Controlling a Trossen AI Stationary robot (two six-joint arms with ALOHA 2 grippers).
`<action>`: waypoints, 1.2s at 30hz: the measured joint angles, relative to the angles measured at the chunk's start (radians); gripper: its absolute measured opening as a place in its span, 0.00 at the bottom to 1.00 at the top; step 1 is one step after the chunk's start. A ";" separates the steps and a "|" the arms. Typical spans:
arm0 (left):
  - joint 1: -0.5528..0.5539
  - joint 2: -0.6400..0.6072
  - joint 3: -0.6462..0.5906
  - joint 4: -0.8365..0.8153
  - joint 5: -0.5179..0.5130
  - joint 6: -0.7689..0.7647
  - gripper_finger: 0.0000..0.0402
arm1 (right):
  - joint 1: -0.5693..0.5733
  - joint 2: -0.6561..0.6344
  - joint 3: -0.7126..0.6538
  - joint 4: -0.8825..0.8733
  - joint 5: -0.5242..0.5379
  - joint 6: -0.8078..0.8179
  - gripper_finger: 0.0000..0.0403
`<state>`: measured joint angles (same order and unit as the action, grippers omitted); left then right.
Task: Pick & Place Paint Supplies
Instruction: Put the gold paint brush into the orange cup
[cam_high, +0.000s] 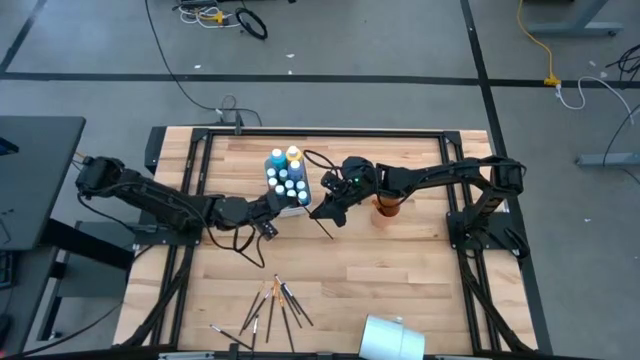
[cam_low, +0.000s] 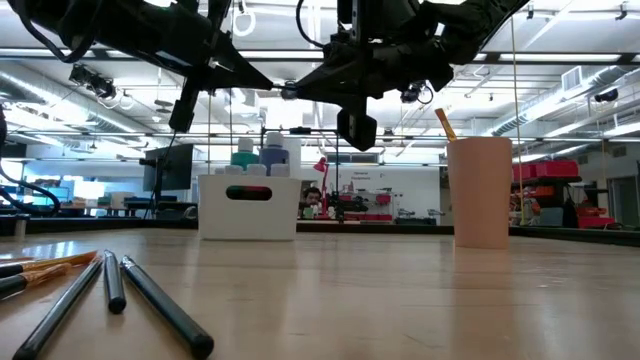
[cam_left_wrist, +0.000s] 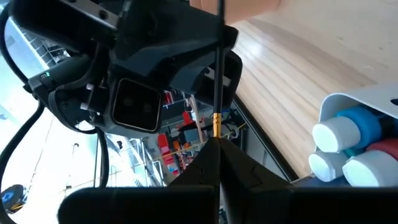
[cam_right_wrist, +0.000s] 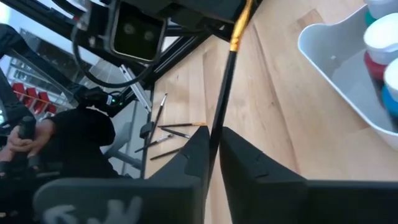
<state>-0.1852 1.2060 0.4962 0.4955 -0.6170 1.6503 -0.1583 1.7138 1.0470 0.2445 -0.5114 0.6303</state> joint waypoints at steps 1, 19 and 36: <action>0.000 0.000 0.000 0.000 0.002 -0.012 0.01 | -0.002 0.000 0.000 -0.003 0.000 -0.007 0.07; -0.050 -0.003 0.000 0.172 -0.121 -0.372 0.28 | -0.048 -0.083 0.001 -0.116 0.043 -0.205 0.02; 0.133 -0.330 -0.001 -0.292 0.572 -1.335 0.26 | 0.260 -0.569 -0.098 -0.424 0.940 -0.588 0.02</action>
<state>-0.0520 0.8762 0.4953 0.2037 -0.0455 0.3156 0.1016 1.1444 0.9490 -0.1794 0.4289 0.0426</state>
